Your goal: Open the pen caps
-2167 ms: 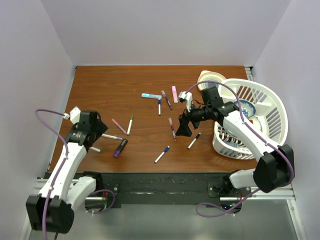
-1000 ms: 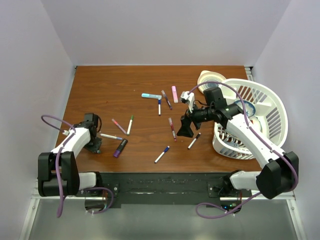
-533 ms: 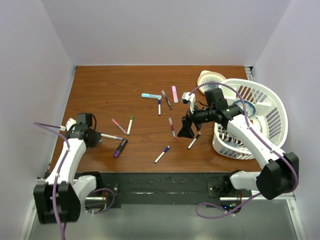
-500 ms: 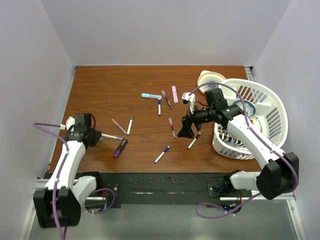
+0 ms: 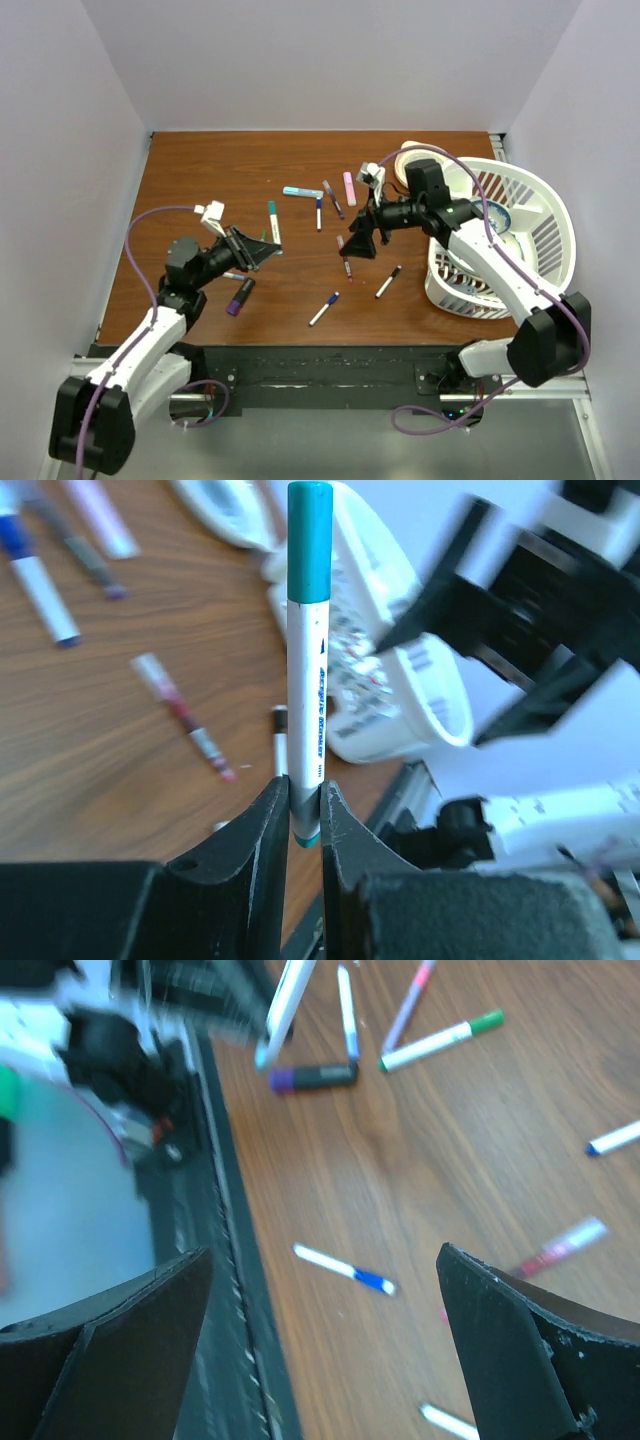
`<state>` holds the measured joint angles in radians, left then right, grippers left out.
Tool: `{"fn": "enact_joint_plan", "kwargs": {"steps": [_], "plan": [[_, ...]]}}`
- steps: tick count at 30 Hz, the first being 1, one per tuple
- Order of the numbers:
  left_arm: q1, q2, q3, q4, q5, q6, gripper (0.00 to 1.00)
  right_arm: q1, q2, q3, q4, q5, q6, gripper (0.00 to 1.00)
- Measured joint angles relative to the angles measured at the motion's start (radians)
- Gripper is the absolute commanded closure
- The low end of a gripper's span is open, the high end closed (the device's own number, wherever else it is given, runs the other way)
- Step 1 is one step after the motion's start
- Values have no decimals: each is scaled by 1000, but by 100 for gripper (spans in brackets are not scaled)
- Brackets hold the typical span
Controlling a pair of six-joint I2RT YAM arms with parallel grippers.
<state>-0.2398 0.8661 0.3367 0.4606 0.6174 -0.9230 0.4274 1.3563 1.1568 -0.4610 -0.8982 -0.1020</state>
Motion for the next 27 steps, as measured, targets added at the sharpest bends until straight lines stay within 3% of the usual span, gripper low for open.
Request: {"fn": "enact_joint_plan", "kwargs": {"steps": [7, 15, 21, 27], "plan": [[-139, 74, -62, 349, -71, -92, 100, 61, 113, -6, 265, -10, 359, 3], [-290, 154, -100, 488, -215, -151, 100, 72, 152, -43, 468, -39, 592, 13], [-398, 243, -95, 534, -296, -159, 100, 89, 152, -53, 539, -39, 650, 33], [-450, 292, -64, 546, -364, -158, 100, 98, 152, -106, 591, -36, 690, 48]]}}
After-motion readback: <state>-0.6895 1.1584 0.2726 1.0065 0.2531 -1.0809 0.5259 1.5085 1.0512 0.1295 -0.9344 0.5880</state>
